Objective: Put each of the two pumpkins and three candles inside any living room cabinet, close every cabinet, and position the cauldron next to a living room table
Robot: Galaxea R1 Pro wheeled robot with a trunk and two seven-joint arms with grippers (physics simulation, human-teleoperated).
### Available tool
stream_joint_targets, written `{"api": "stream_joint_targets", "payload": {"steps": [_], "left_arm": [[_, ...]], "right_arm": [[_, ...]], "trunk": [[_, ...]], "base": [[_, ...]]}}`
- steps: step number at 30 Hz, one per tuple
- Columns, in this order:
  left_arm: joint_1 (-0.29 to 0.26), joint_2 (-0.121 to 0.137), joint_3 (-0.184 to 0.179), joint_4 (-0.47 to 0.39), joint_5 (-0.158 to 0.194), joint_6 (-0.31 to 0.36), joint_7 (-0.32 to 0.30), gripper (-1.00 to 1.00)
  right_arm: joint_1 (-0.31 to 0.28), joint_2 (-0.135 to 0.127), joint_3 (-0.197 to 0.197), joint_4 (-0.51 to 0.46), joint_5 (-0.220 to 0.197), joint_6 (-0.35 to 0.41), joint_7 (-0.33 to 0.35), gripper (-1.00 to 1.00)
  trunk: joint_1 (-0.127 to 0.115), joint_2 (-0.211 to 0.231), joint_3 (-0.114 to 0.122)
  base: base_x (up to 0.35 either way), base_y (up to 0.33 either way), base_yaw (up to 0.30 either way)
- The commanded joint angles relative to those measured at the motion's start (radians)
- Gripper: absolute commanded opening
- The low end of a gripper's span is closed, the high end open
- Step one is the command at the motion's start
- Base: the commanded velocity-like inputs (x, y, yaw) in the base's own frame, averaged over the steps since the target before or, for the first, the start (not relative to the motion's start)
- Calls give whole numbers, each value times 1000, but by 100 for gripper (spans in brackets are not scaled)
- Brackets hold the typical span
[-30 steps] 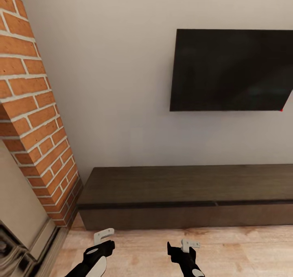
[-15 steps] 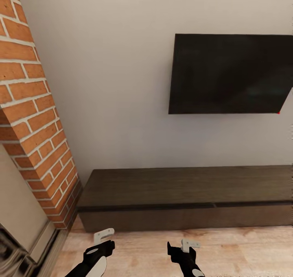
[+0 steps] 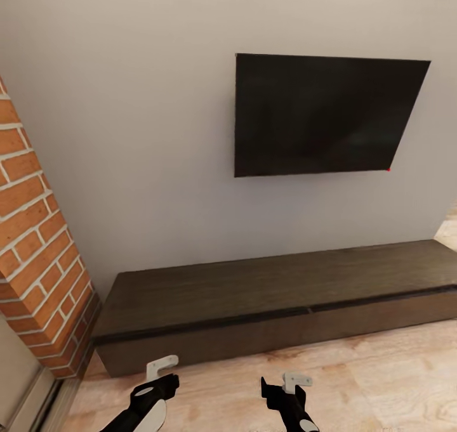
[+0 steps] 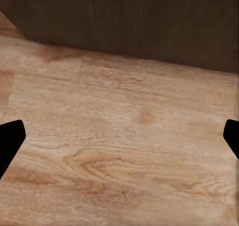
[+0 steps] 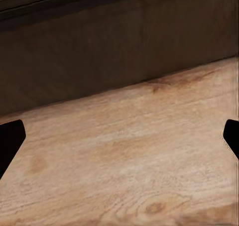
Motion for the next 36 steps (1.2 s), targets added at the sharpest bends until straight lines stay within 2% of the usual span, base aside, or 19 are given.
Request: {"api": "stream_joint_targets", "payload": {"steps": [1,36], "left_arm": [[-1,1,-5,-1,4,3,8,100],[-1,-2,-15,3,-7,1,10,100]], "right_arm": [[-1,0,8,1,-4,-2,-6,100],[-1,0,8,1,-4,-2,-5,100]], "trunk": [[0,-1,-1],[0,-1,-1]], "base": [[0,0,-280],[0,0,-280]]}}
